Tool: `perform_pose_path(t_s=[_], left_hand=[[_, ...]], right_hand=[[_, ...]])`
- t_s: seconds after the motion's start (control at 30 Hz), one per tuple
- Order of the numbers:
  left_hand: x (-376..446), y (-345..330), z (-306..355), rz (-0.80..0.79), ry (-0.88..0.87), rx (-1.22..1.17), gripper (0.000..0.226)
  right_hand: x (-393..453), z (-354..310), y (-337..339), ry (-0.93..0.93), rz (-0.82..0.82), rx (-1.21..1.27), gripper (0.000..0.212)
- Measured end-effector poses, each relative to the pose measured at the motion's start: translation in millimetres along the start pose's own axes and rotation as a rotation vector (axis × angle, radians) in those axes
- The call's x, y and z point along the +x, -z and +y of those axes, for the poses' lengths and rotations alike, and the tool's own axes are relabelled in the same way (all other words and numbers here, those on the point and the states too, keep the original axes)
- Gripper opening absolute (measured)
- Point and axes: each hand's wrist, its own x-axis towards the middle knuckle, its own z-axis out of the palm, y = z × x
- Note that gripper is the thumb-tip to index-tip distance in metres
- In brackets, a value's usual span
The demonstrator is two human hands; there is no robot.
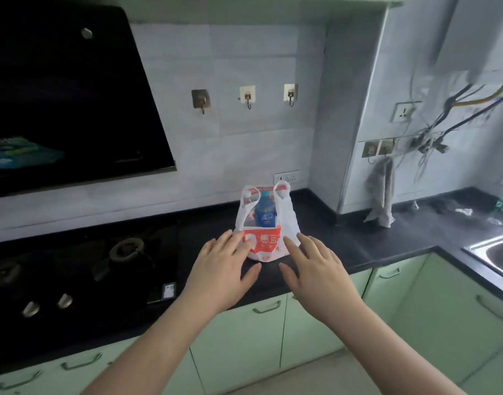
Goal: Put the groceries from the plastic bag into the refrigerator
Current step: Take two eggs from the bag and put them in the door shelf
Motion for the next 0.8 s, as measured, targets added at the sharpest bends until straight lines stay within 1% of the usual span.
perform_pose_path(t_s=[0.17,0.33,0.5,0.6,0.7,0.8], left_hand=[[50,-17,-26,0.015,-0.054,-0.064,0.057],[100,-36,-50,-0.042,-0.078,-0.09,0.056],[142,-64,-57,-0.034,-0.134,-0.094,0.056],[163,-89,-51,-0.06,-0.153,-0.081,0.055],[190,-110,-50,-0.101,-0.119,-0.086,0.055],[218,-128,-51,-0.119,-0.083,-0.083,0.057]], right_hand=[[53,-8,-23,0.004,-0.009,-0.058,0.055],[98,-6,-46,-0.036,-0.044,-0.091,0.06],[128,15,-66,-0.071,-0.072,-0.086,0.06],[147,30,-81,-0.079,-0.101,-0.065,0.066],[166,56,-100,-0.074,-0.115,-0.038,0.072],[188,82,-118,-0.031,-0.15,-0.022,0.069]])
